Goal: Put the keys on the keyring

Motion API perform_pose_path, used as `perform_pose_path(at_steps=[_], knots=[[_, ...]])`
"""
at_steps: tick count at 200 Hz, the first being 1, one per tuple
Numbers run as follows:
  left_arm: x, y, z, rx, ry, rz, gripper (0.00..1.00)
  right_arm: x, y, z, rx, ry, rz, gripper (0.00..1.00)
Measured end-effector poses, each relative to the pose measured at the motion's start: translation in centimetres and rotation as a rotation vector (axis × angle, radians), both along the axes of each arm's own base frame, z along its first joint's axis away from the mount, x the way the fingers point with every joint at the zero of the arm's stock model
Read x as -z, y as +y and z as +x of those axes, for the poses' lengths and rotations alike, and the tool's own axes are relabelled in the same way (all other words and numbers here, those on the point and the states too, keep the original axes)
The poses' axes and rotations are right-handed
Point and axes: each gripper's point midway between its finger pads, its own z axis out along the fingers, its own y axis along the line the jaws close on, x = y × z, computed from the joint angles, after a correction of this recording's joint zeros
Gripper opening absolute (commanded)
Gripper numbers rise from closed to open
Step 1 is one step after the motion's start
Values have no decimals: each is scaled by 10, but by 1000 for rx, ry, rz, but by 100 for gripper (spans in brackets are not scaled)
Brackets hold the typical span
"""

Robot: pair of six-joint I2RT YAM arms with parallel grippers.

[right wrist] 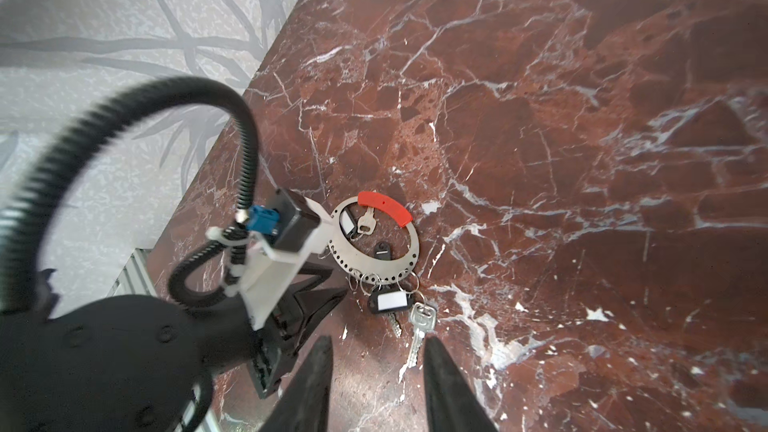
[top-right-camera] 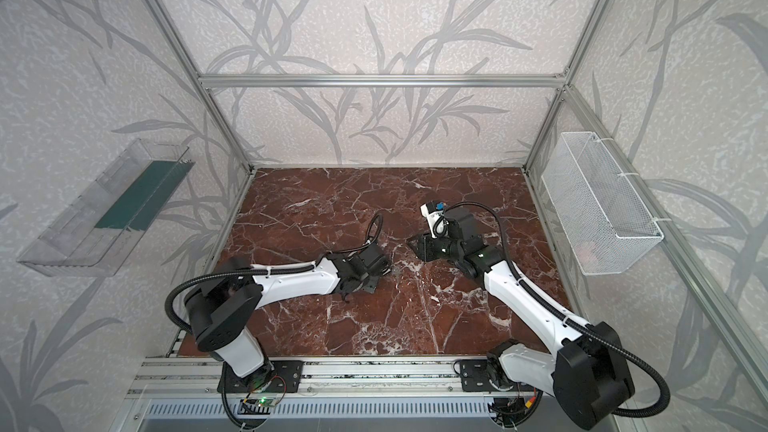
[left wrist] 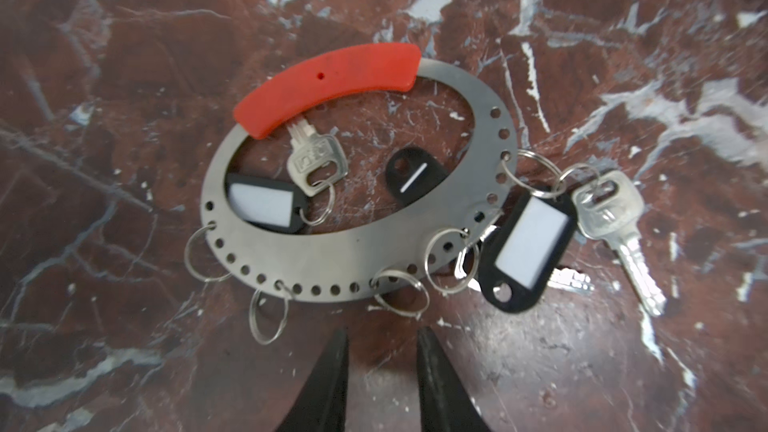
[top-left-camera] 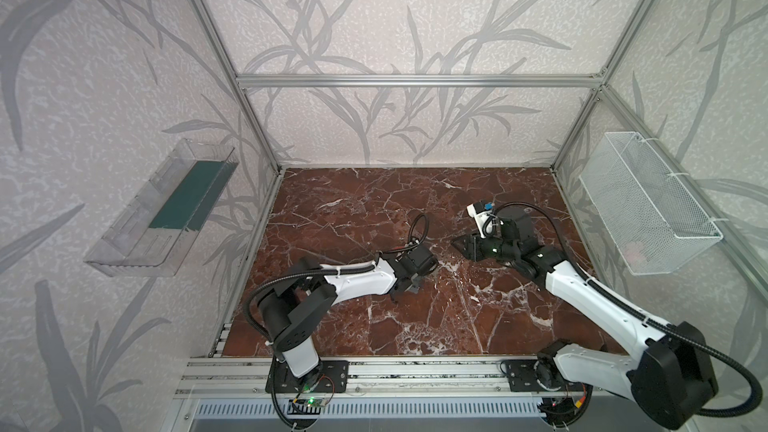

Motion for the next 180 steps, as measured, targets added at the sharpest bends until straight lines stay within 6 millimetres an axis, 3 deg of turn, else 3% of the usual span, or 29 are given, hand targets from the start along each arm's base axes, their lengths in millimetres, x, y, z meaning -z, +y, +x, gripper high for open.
perform_pose_path(at_steps=[24,48,95,180], knots=[[-13,-2,1,-13,-26,-44,33,40,8,2,-19,130,-19,36],[-5,-2,1,-35,-12,-42,36,70,11,0,-18,234,-32,37],[20,-10,-2,-50,28,18,40,66,14,2,-17,228,-11,39],[20,-16,13,-67,-11,68,36,63,17,2,-26,223,7,39]])
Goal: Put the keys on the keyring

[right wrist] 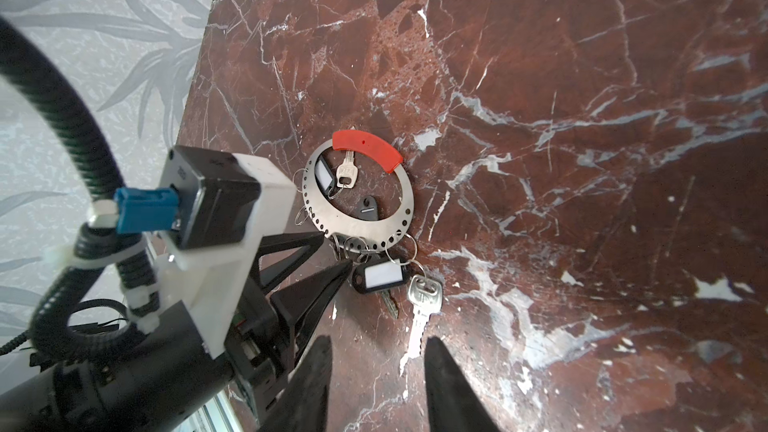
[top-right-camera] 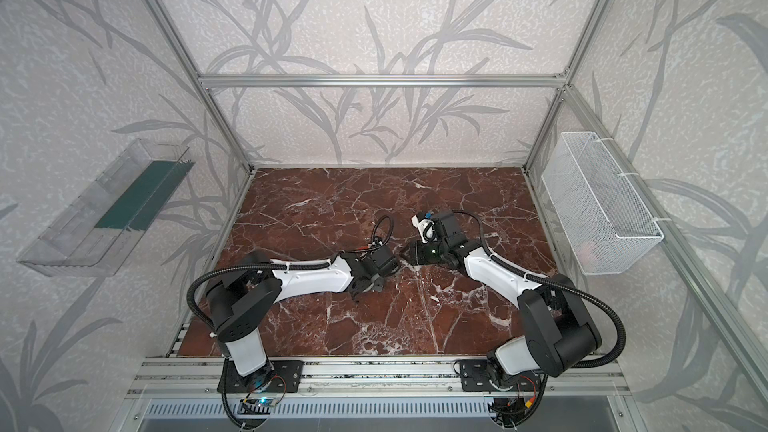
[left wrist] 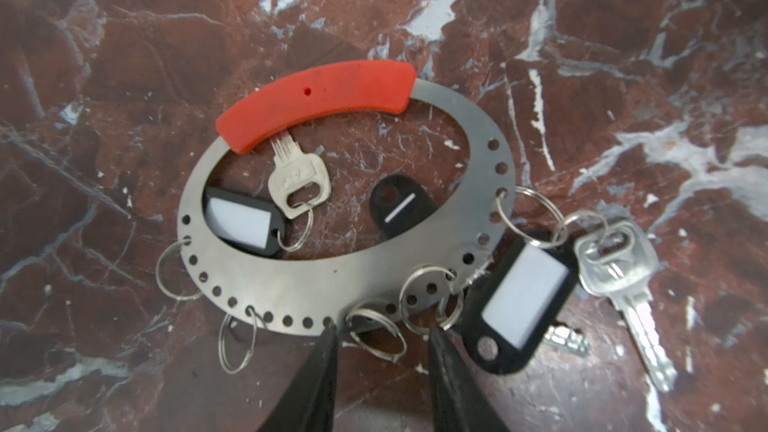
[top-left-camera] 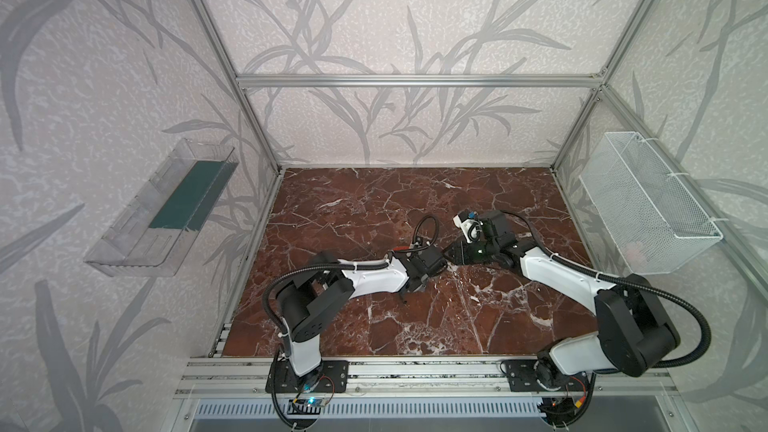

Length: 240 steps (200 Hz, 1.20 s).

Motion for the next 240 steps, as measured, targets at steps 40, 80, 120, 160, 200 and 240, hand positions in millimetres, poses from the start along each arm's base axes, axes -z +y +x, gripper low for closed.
perform_pose_path(at_steps=[40,80,120,160,200,240], knots=[[2,0,4,-5,-8,24,36,-1,2,0,-4,3,11,40],[1,5,4,-11,-9,50,32,-2,2,-1,-5,5,15,39],[0,15,4,-31,-21,89,31,-4,4,0,-7,5,28,40],[0,18,5,-37,-23,100,30,-4,4,0,-7,6,32,40],[0,20,7,-48,-27,102,27,-4,5,-1,-8,7,33,40],[-1,19,9,-45,-29,92,18,-4,5,-1,-9,7,32,40]])
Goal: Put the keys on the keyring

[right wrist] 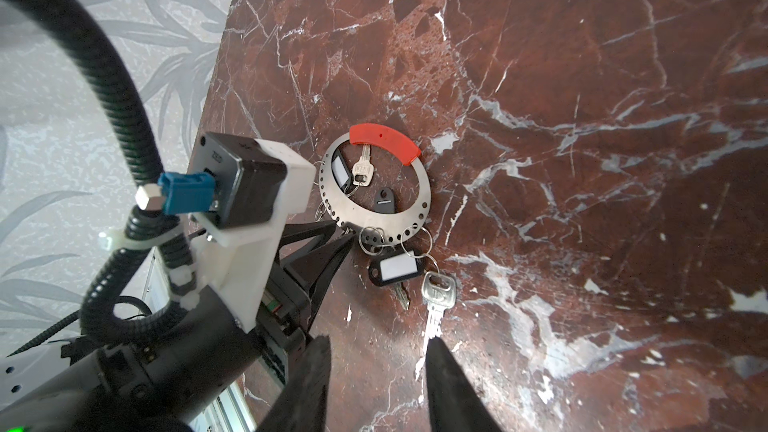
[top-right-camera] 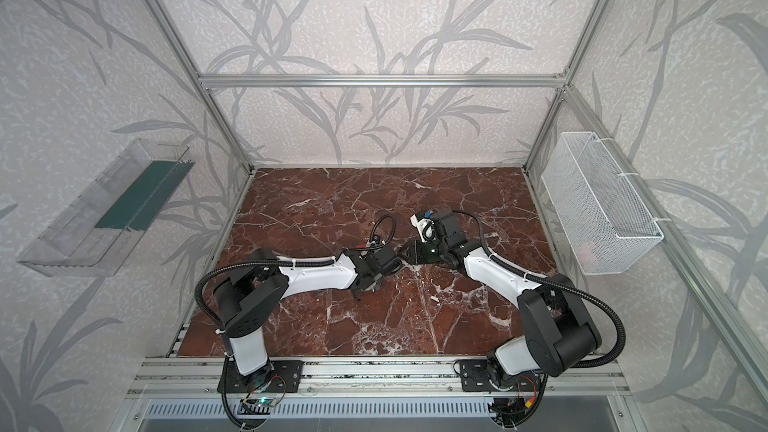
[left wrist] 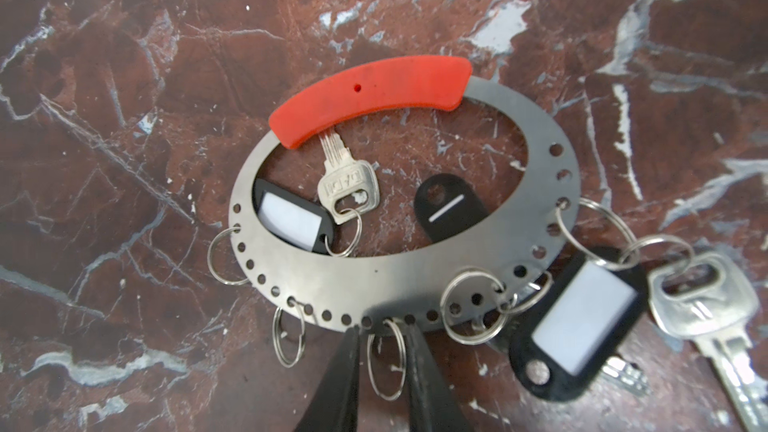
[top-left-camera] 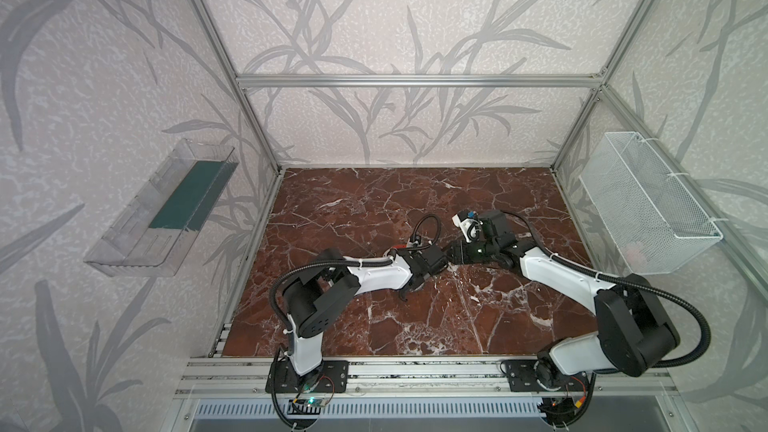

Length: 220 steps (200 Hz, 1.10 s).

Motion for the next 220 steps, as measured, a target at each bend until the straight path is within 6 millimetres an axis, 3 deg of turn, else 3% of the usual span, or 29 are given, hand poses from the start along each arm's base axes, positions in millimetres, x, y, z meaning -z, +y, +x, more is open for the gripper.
perform_pose_path(at_steps=[40,144,162,188,220], knots=[[2,-2,3,8,-3,-4,14,0,1,-1,-3,0,0,40],[3,-1,11,35,-13,7,17,3,0,-3,-2,6,-4,40],[4,1,12,42,-13,15,13,1,-1,-3,-2,2,-2,40],[2,5,15,51,-29,39,0,-1,-1,-4,-1,-3,0,40],[-2,6,18,57,-43,46,0,-1,-1,-4,-1,-4,1,40]])
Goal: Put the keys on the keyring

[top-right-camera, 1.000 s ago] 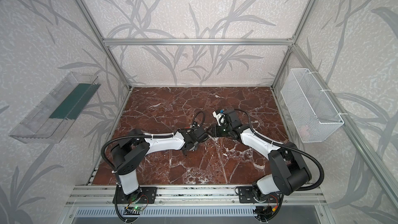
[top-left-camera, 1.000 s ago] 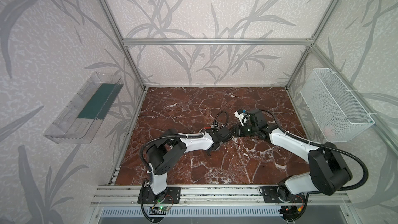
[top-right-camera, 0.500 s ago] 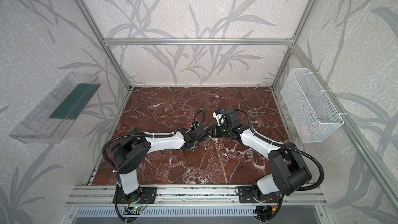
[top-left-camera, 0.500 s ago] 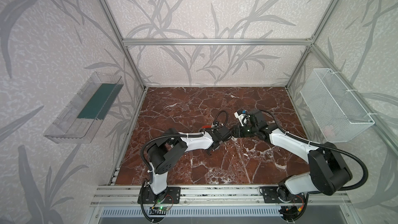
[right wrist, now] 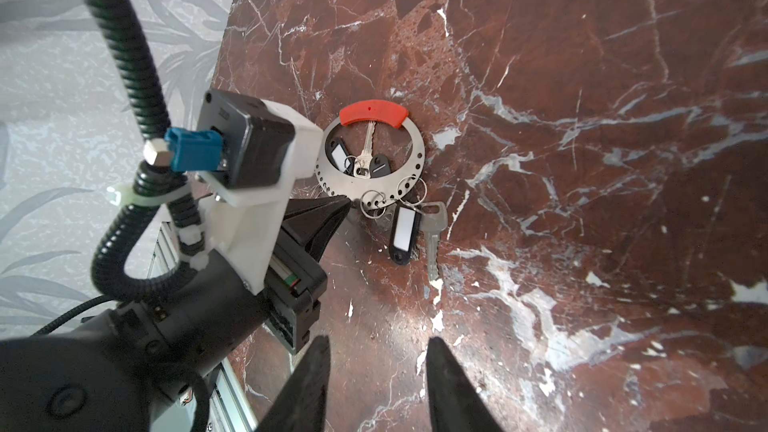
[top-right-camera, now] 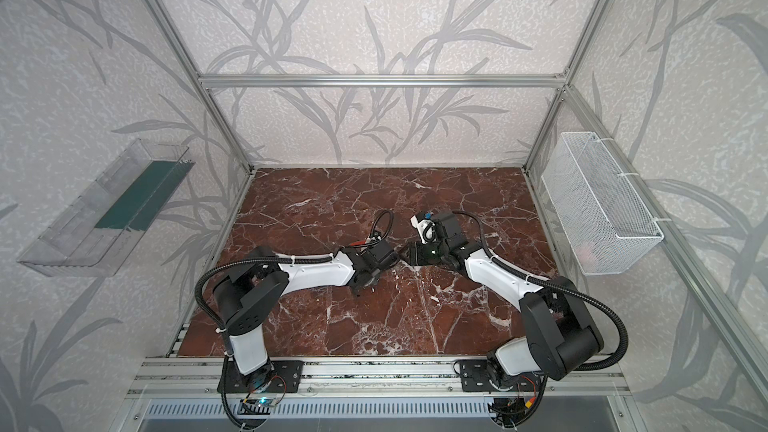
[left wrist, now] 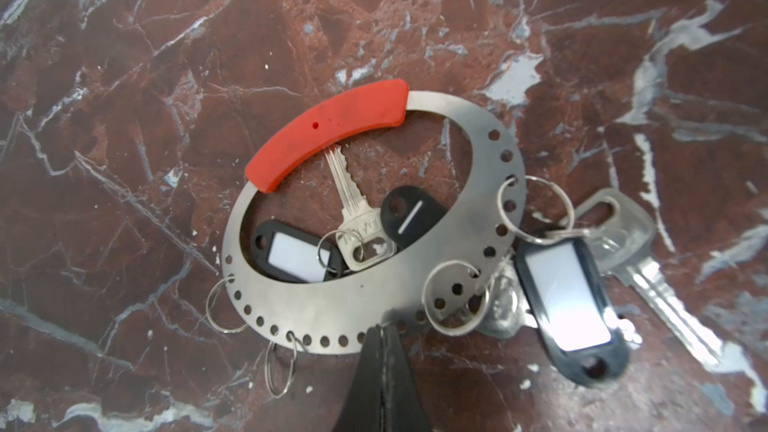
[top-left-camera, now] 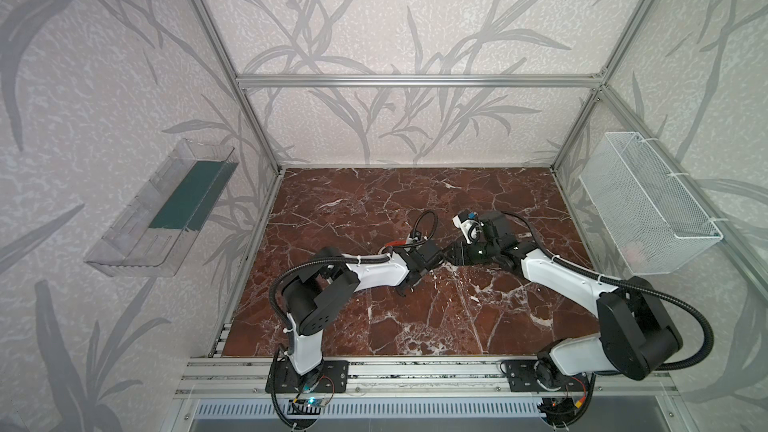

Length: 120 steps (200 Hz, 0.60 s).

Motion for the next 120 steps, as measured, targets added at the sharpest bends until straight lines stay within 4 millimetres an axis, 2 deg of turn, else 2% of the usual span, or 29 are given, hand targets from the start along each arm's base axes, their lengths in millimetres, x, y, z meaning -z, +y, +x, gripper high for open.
perform_pose_path(at_steps=[35,54,66,92,120], knots=[[-7,4,-3,28,7,27,0,-2,0,0,1,-3,3,40],[-22,6,-3,54,-1,41,0,-4,0,0,2,-7,5,40],[-37,4,-1,75,-16,39,0,-6,0,0,3,-11,8,40],[-82,-4,9,115,-77,1,0,-13,0,0,5,-27,15,40],[-133,-10,16,158,-142,-44,0,-35,2,6,8,-68,31,40]])
